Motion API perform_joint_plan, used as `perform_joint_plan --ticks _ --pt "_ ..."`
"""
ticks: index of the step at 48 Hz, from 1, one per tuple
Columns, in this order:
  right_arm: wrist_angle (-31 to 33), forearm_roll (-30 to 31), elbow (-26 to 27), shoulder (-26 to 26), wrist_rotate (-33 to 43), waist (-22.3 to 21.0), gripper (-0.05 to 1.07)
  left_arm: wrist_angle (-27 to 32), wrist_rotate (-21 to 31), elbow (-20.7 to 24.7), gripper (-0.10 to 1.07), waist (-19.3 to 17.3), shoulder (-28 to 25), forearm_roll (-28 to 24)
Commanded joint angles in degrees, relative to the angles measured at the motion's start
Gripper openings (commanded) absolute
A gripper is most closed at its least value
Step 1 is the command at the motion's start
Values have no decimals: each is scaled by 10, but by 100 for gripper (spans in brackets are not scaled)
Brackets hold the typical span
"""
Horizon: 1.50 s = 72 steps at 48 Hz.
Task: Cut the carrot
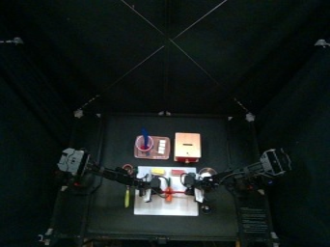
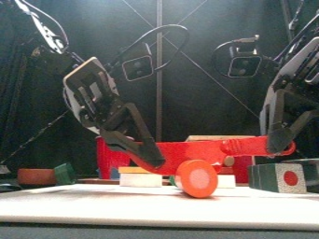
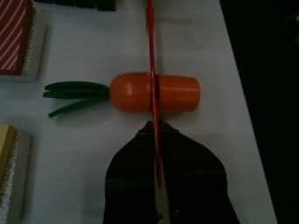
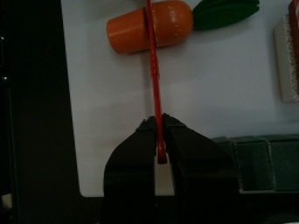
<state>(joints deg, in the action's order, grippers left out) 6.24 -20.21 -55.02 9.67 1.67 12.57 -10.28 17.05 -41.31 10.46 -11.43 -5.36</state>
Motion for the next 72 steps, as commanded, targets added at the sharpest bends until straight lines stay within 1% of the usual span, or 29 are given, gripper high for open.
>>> perform_joint_plan --ticks 1,16,23,39,49,58,67,72 --pt "7 11 2 -4 1 2 37 17 -1 -13 32 1 0 -2" --pt "7 9 18 -47 1 6 37 35 -1 -11 31 1 -14 -4" --pt "7 9 24 -53 1 6 37 45 0 -11 31 3 -13 -4" --pt "15 12 25 -34 1 7 37 45 0 -8 31 4 -3 -4" --pt "20 13 28 -33 1 7 37 45 -1 -7 31 4 6 -4" --pt "43 23 40 -19 0 7 37 45 -2 -6 31 3 36 -10" --pt "70 51 51 15 1 4 37 47 -2 -6 31 1 73 -26" --pt "83 56 54 35 1 3 37 48 -2 -4 31 0 90 -37"
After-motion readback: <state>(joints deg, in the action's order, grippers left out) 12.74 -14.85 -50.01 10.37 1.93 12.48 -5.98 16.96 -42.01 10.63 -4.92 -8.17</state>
